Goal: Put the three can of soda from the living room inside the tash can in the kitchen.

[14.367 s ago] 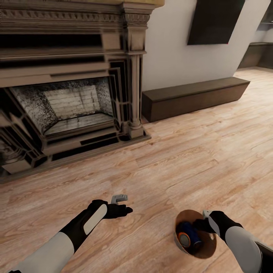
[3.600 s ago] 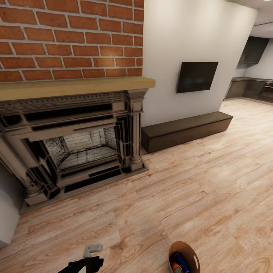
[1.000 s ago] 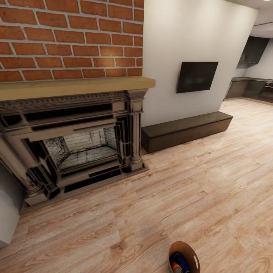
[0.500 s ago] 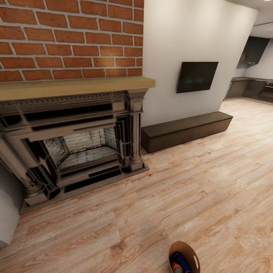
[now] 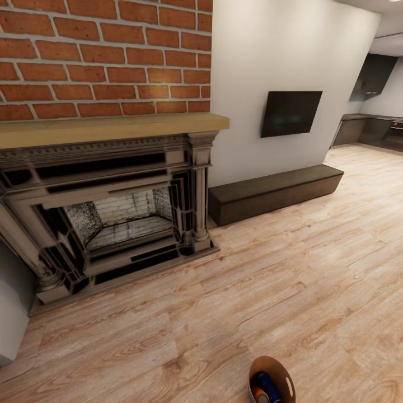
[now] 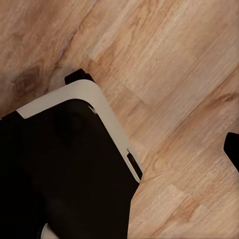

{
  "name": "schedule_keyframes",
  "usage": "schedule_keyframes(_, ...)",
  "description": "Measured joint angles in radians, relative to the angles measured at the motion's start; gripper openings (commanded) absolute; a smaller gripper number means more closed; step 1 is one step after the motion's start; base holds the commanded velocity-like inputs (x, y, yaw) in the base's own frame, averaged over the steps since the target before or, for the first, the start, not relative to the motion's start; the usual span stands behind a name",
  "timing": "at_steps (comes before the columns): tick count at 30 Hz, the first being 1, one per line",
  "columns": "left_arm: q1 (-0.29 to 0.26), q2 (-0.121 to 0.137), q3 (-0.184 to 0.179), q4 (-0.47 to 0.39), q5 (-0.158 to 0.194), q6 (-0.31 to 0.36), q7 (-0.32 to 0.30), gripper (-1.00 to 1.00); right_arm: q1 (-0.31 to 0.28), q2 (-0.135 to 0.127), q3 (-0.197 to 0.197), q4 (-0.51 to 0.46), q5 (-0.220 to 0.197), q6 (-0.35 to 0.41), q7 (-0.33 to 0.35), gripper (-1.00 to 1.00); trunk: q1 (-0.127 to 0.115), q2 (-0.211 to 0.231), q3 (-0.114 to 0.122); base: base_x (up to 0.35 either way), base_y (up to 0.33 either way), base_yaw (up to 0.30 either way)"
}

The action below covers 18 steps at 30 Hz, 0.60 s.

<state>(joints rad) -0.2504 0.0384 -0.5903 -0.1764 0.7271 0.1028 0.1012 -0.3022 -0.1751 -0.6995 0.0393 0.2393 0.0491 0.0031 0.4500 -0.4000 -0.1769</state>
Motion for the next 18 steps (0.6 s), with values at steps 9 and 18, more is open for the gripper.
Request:
schedule_keyframes(9,0.000,0.000,0.000,0.000,0.000,0.000,0.000,1.00,0.000,0.000,0.000,0.001,0.000,0.000,0.000,1.00,0.000,0.000,0.000,0.000,0.000,0.000)
schedule_keyframes(18,0.000,0.000,0.000,0.000,0.000,0.000,0.000,1.00,0.000,0.000,0.000,0.001,0.000,0.000,0.000,1.00,0.000,0.000,0.000,0.000,0.000,0.000)
